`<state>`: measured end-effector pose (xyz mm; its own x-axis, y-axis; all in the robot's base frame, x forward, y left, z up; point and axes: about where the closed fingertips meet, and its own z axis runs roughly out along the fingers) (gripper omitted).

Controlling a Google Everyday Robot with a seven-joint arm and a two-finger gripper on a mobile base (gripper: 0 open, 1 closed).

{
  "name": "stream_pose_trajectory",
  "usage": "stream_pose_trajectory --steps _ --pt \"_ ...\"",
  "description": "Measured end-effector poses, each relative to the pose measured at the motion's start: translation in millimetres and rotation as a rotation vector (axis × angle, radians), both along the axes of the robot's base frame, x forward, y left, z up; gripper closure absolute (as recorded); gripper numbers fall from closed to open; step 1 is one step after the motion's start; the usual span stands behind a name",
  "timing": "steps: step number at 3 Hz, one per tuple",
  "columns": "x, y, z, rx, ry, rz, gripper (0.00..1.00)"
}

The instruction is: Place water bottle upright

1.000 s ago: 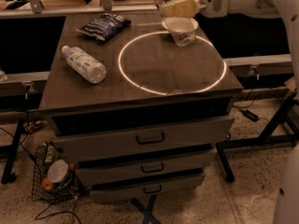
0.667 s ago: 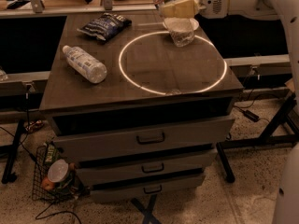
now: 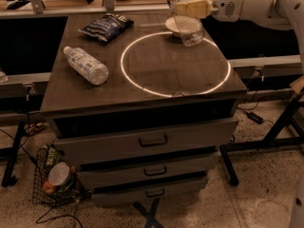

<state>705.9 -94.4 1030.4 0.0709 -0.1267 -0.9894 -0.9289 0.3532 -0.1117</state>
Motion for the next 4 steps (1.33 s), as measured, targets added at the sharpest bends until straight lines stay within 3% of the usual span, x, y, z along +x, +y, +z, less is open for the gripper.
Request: stream_pose_trajectory --steps 1,2,3,4 --pt "-4.2 -35.1 -6.2 0.062 -0.038 -0.056 1.00" --pt "-6.3 -55.8 -20.6 0.117 -0.091 -0.060 1.00" --pt "-5.4 -74.8 -45.4 0.188 -0.165 -0.030 1.00" --pt "-2.2 -82.8 -60.4 0.235 -0.207 -0.007 1.00"
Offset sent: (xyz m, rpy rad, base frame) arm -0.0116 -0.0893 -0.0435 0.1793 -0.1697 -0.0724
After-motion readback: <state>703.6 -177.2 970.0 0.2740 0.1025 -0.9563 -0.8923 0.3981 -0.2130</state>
